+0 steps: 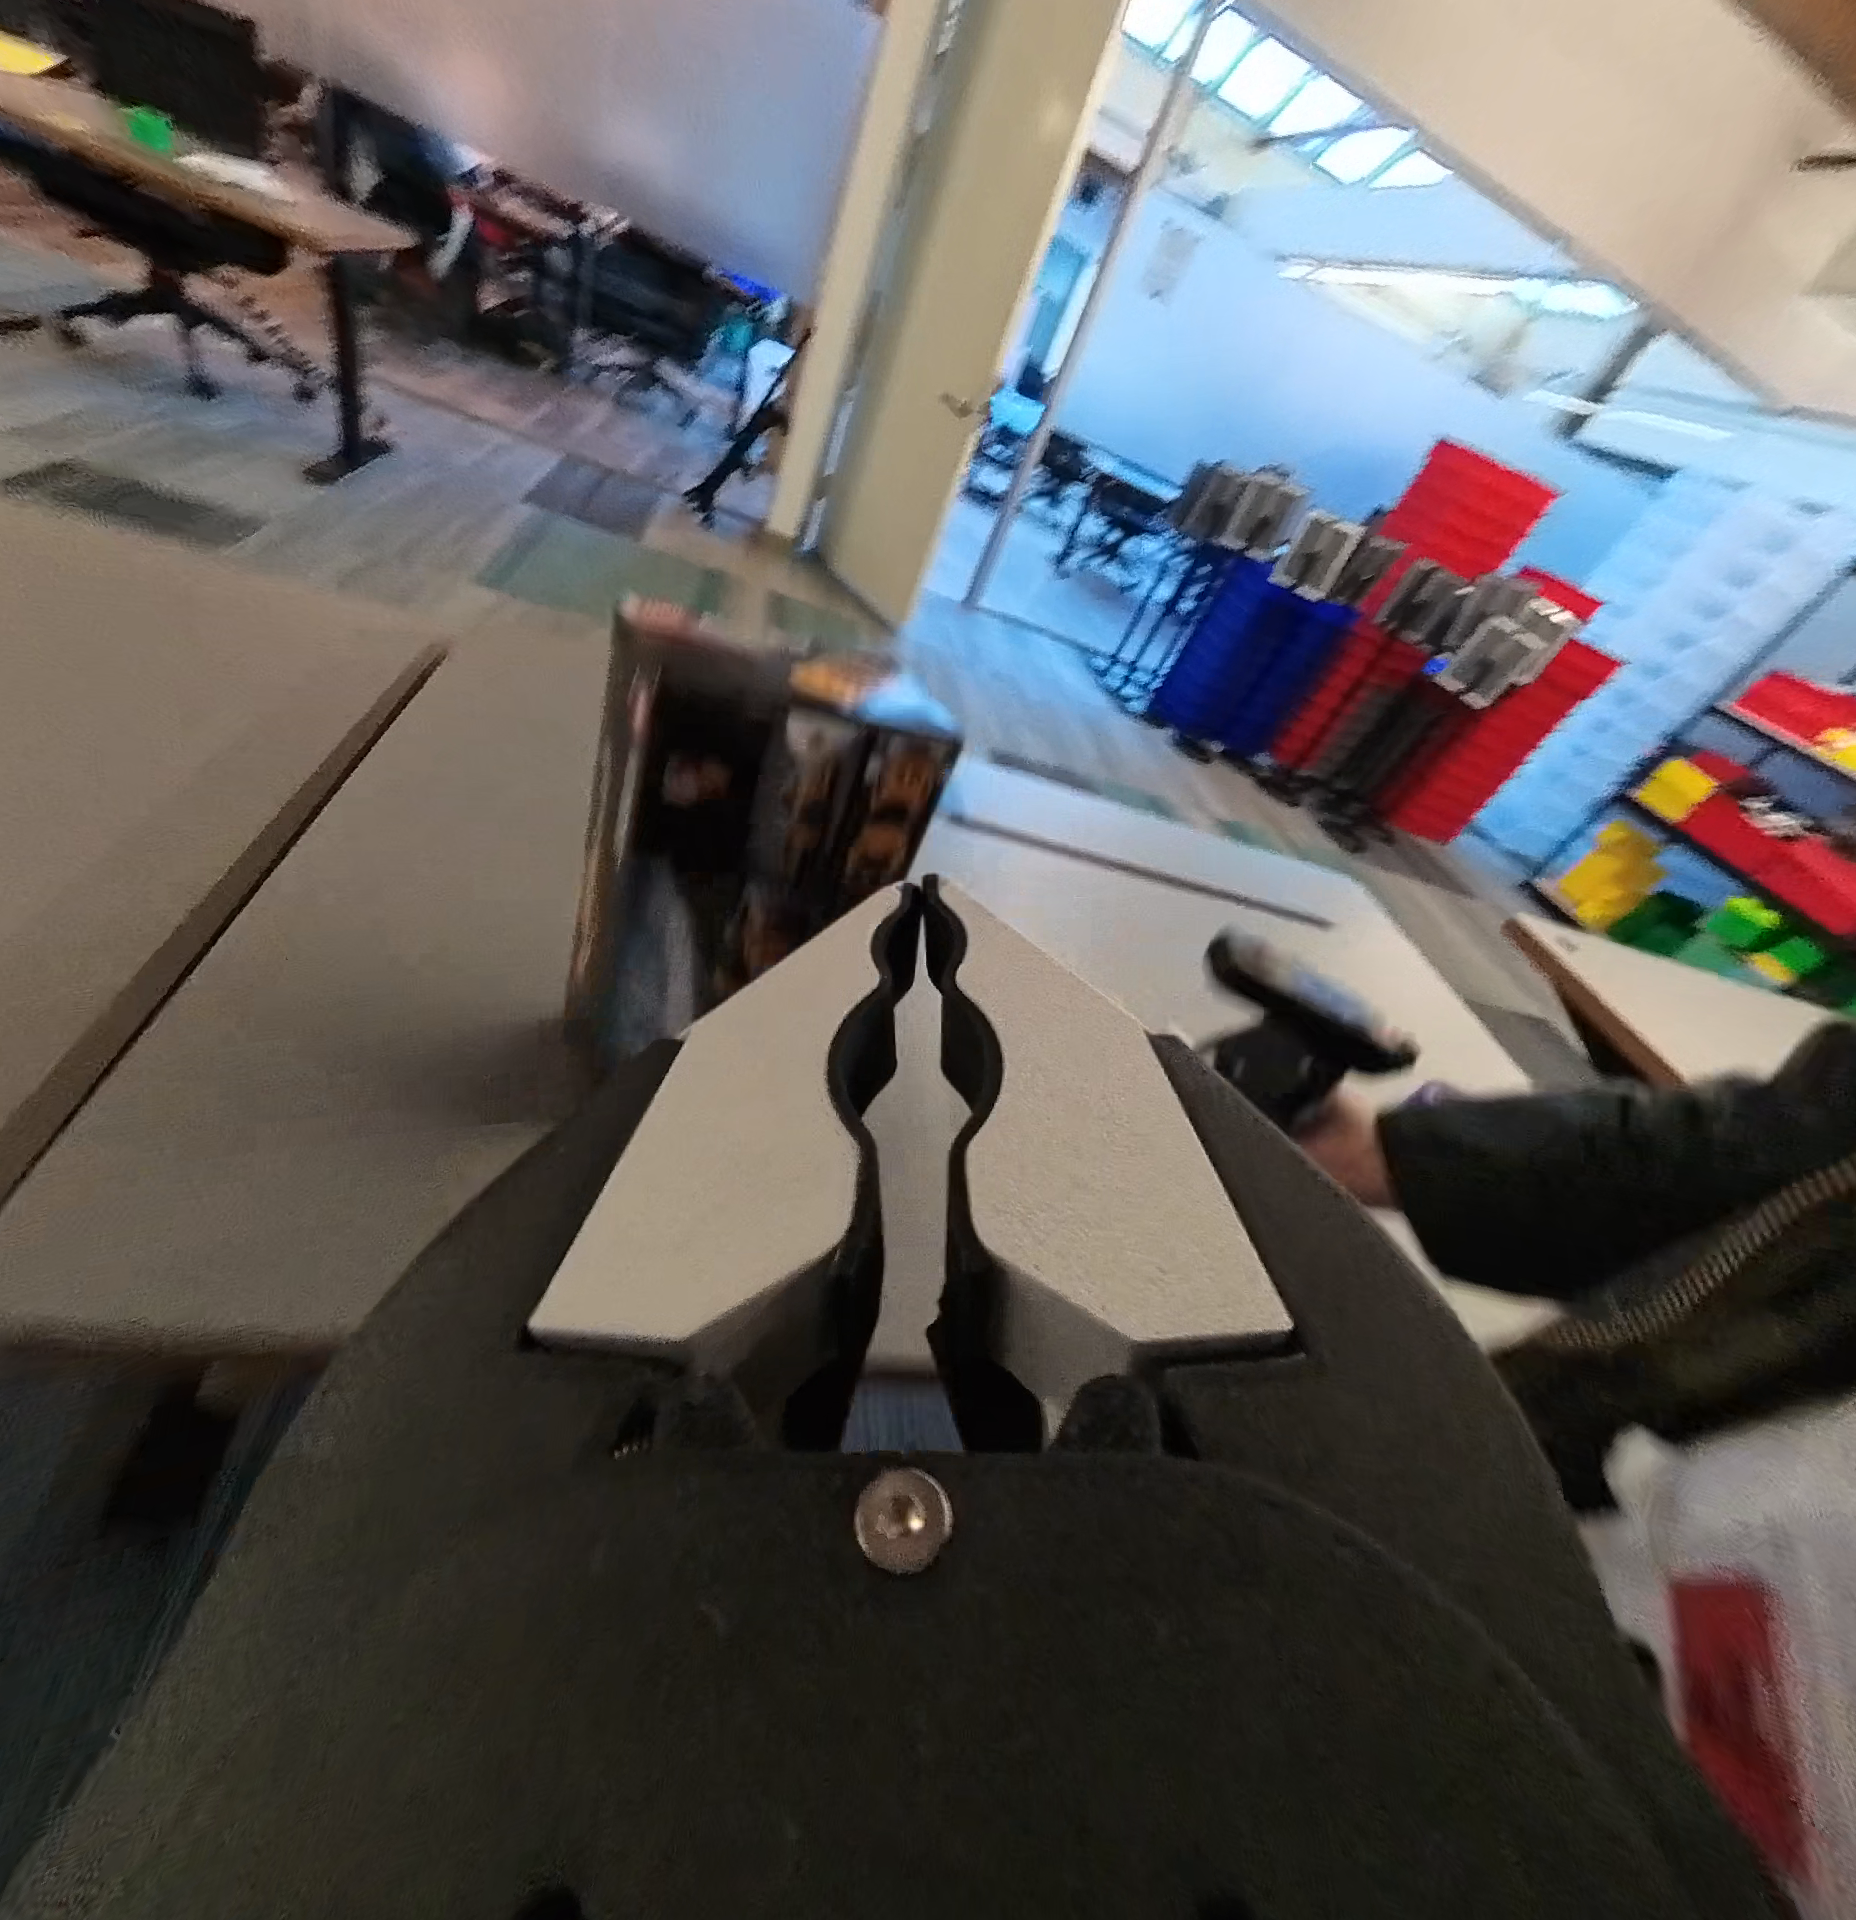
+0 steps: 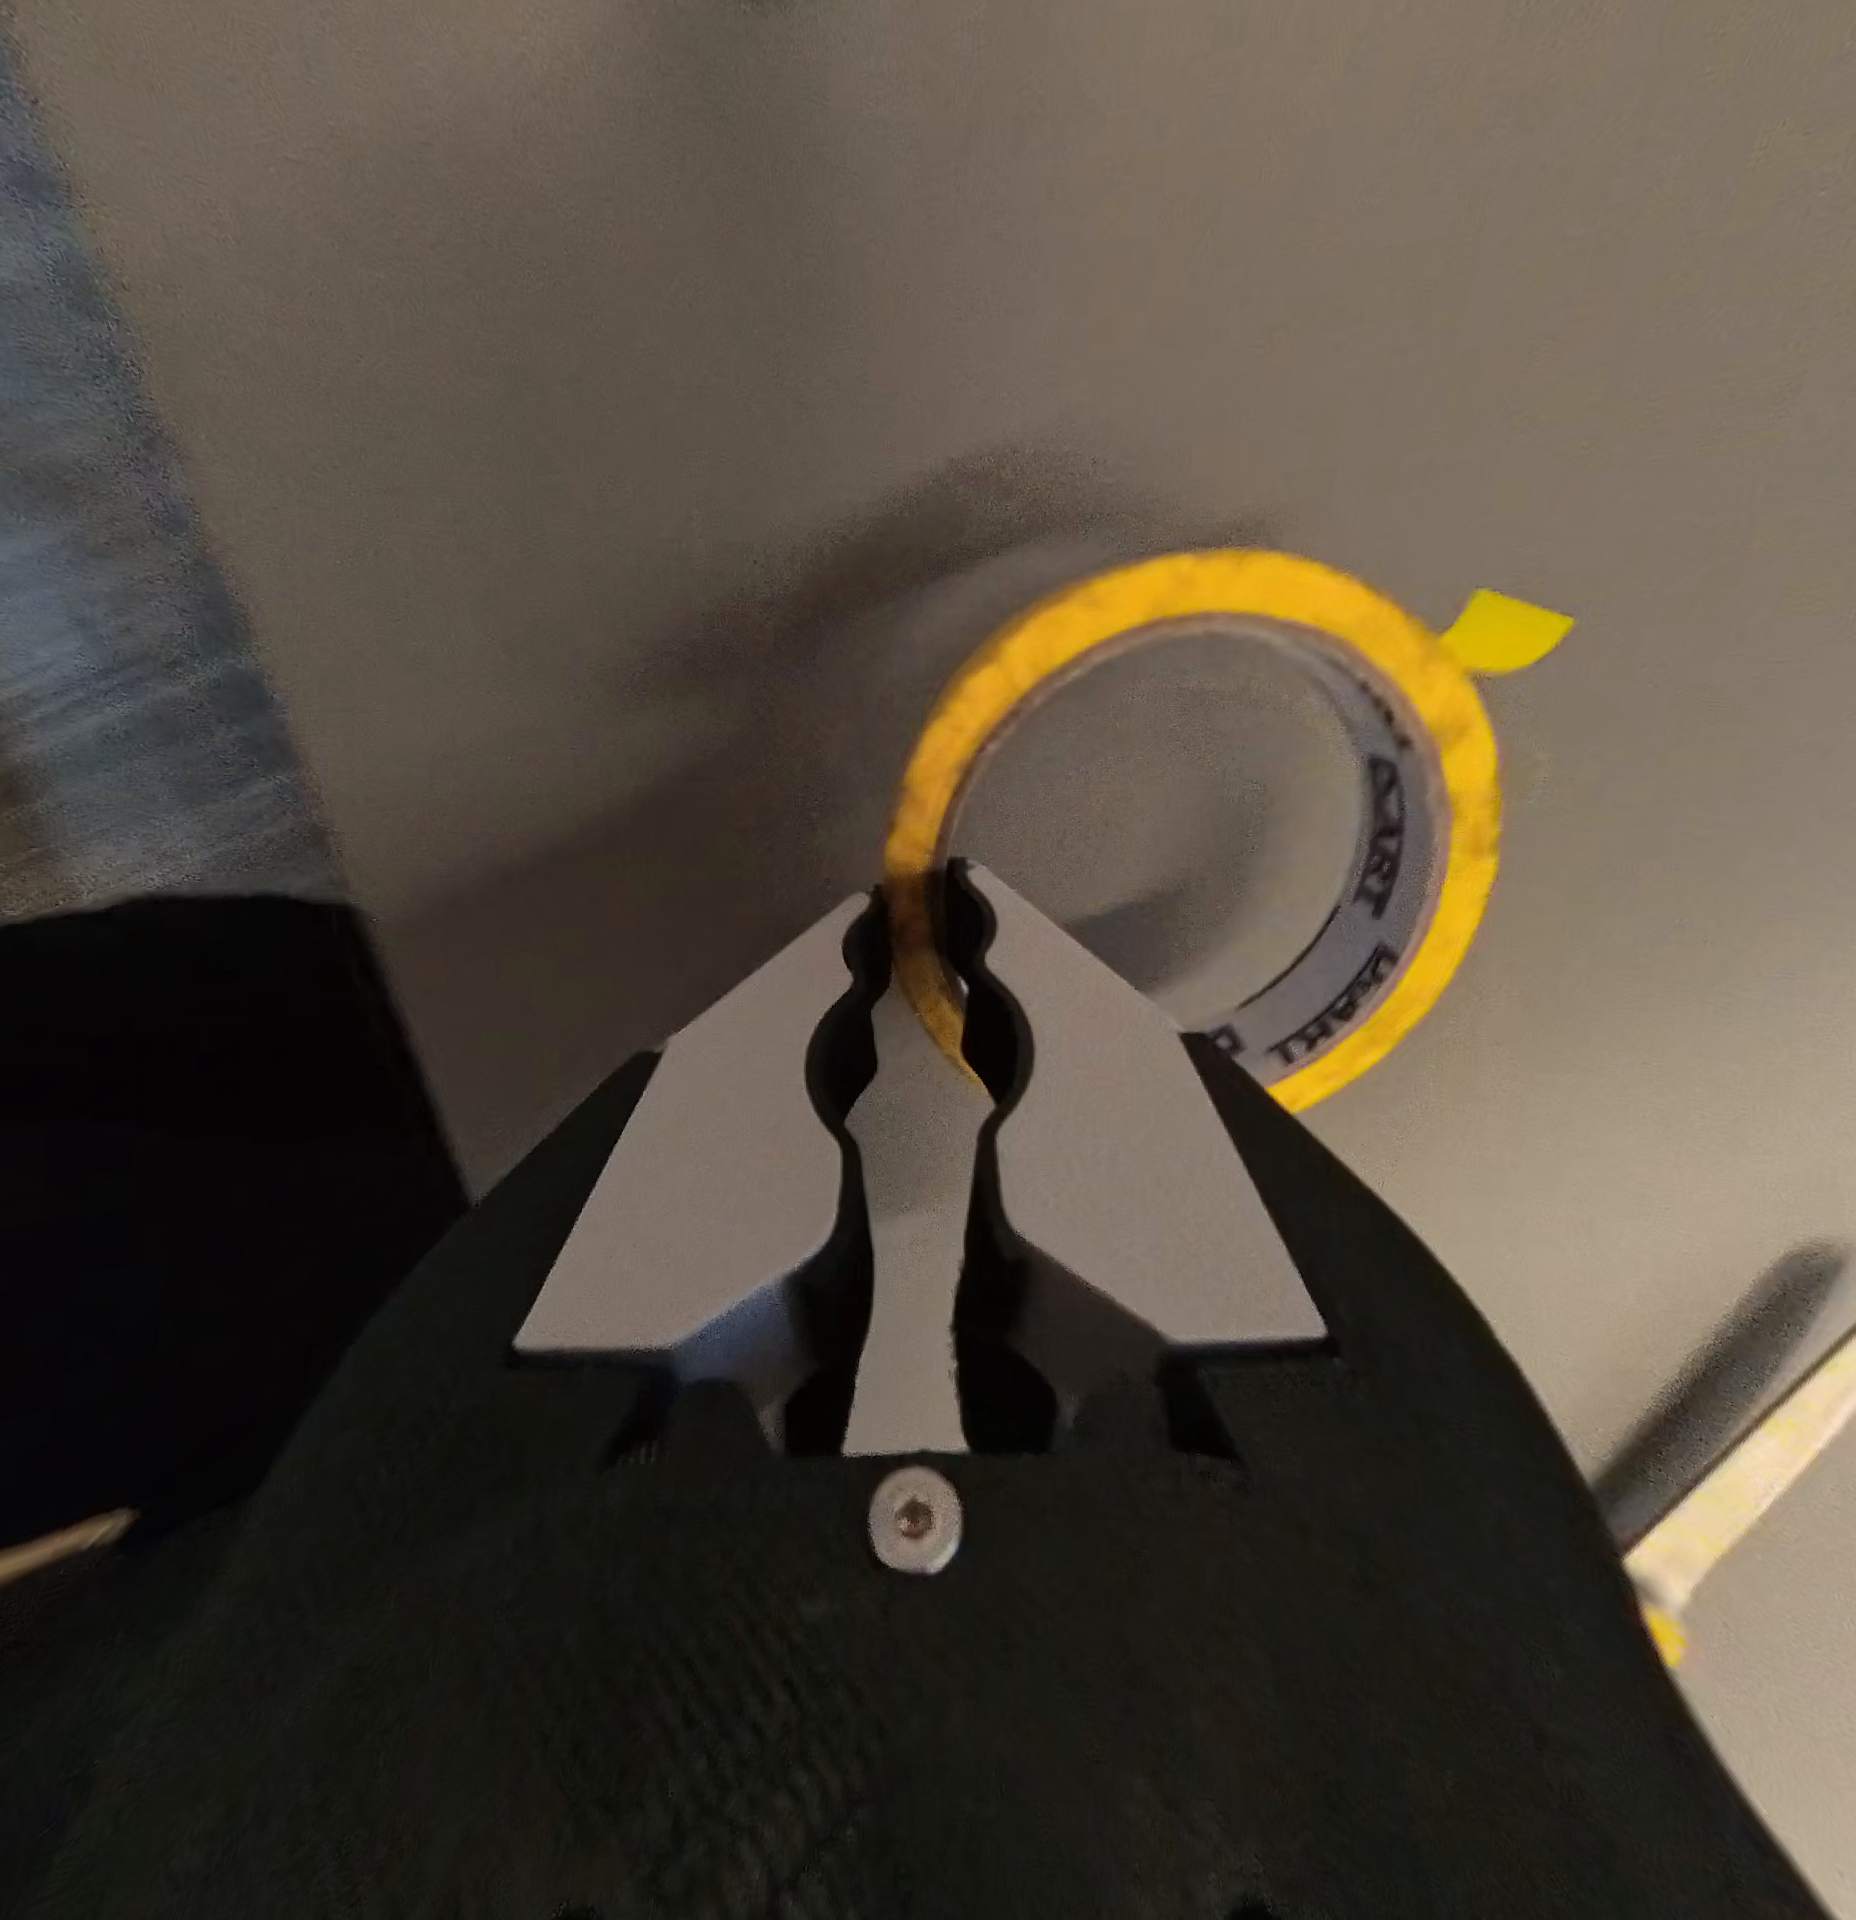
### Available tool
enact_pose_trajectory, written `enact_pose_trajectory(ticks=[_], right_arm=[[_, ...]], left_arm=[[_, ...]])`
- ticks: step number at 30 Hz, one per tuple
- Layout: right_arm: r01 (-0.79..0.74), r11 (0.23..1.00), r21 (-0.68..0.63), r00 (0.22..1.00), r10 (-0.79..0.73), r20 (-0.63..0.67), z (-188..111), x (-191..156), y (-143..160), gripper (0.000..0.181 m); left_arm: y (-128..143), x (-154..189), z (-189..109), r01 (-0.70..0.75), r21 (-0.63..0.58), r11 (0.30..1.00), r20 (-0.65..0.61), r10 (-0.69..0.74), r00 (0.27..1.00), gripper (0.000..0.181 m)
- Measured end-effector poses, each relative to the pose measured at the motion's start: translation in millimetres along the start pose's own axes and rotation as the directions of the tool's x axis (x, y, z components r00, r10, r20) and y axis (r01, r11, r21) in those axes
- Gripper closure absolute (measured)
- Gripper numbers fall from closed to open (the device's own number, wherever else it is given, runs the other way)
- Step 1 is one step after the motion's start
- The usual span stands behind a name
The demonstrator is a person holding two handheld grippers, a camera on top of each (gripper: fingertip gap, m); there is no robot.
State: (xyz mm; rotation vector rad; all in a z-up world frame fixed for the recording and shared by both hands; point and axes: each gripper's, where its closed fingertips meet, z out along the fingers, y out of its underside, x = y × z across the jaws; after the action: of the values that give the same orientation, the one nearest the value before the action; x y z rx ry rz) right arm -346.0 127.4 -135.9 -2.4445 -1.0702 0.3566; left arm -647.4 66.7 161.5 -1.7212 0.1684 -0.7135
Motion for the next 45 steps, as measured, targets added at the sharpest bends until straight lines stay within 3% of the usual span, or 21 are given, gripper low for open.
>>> enact_pose_trajectory(ticks=[2, 5, 7, 9, 11, 14, 15, 17, 19, 22, 24, 26, 28, 30, 32, 36, 38, 45], right_arm=[[0.09, 0.989, 0.116, 0.993, -0.098, 0.062, -30, -27, -39, 0.172], [0.095, 0.944, 0.316, 0.971, -0.158, 0.18, -80, -83, -91, 0.172], [0.08, 0.903, 0.423, 0.936, -0.214, 0.279, -110, -129, -120, 0.173], [0.062, 0.831, 0.553, 0.845, -0.338, 0.414, -140, -190, -151, 0.172], [0.05, 0.773, 0.633, 0.696, -0.481, 0.532, -164, -257, -176, 0.172], [-0.021, 0.707, 0.707, 0.331, -0.662, 0.672, -209, -366, -198, 0.172], [-0.054, 0.695, 0.717, 0.199, -0.696, 0.689, -227, -400, -203, 0.172], [-0.081, 0.629, 0.773, 0.01, -0.775, 0.632, -260, -463, -210, 0.172], [-0.074, 0.501, 0.862, -0.11, -0.864, 0.492, -284, -515, -208, 0.172], [-0.083, 0.319, 0.944, -0.186, -0.936, 0.3, -304, -573, -195, 0.172], [-0.068, 0.285, 0.956, -0.245, -0.934, 0.261, -312, -596, -181, 0.172], [-0.024, 0.27, 0.963, -0.296, -0.922, 0.251, -315, -609, -167, 0.172], [0.016, 0.24, 0.971, -0.319, -0.919, 0.232, -311, -615, -158, 0.172], [0.072, 0.258, 0.963, -0.324, -0.908, 0.267, -301, -618, -156, 0.172], [0.113, 0.282, 0.953, -0.336, -0.892, 0.304, -296, -617, -153, 0.172], [0.195, 0.217, 0.956, -0.333, -0.903, 0.273, -285, -617, -147, 0.172], [0.226, 0.193, 0.955, -0.326, -0.909, 0.26, -280, -616, -146, 0.172], [0.275, 0.179, 0.945, -0.301, -0.917, 0.261, -271, -606, -148, 0.172]], left_arm=[[29, 11, -54, 0.025, -0.023, 0.999, 0.081, -0.023, 0.996, 0.181], [70, 17, -132, 0.139, 0.015, 0.99, 0.209, -0.139, 0.968, 0.181], [81, 21, -178, 0.243, 0.146, 0.959, 0.244, -0.273, 0.931, 0.181], [81, 21, -219, 0.288, 0.307, 0.907, 0.27, -0.373, 0.887, 0.18], [75, 20, -252, 0.29, 0.427, 0.856, 0.271, -0.427, 0.863, 0.176], [59, 27, -285, 0.301, 0.48, 0.824, 0.211, -0.442, 0.872, 0.17], [52, 29, -295, 0.313, 0.48, 0.819, 0.188, -0.445, 0.875, 0.166], [32, 38, -319, 0.347, 0.489, 0.8, 0.111, -0.452, 0.885, 0.153], [7, 58, -348, 0.319, 0.51, 0.799, 0.02, -0.382, 0.924, 0.145], [-10, 73, -392, 0.198, 0.541, 0.817, 0.08, -0.285, 0.955, 0.125], [-19, 77, -416, 0.2, 0.553, 0.809, 0.088, -0.295, 0.952, 0.126], [-32, 80, -434, 0.282, 0.571, 0.771, 0.019, -0.356, 0.934, 0.127], [-42, 86, -438, 0.322, 0.534, 0.782, -0.06, -0.345, 0.937, 0.131], [-45, 84, -433, 0.259, 0.472, 0.843, -0.048, -0.268, 0.962, 0.15], [-50, 73, -425, 0.177, 0.407, 0.896, 0.017, -0.201, 0.979, 0.144], [-44, 78, -402, 0.179, 0.129, 0.975, -0.105, -0.166, 0.98, 0.14], [-40, 77, -395, 0.169, 0.036, 0.985, -0.148, -0.162, 0.976, 0.149], [-29, 77, -372, 0.163, -0.097, 0.982, -0.228, -0.181, 0.957, 0.162]])
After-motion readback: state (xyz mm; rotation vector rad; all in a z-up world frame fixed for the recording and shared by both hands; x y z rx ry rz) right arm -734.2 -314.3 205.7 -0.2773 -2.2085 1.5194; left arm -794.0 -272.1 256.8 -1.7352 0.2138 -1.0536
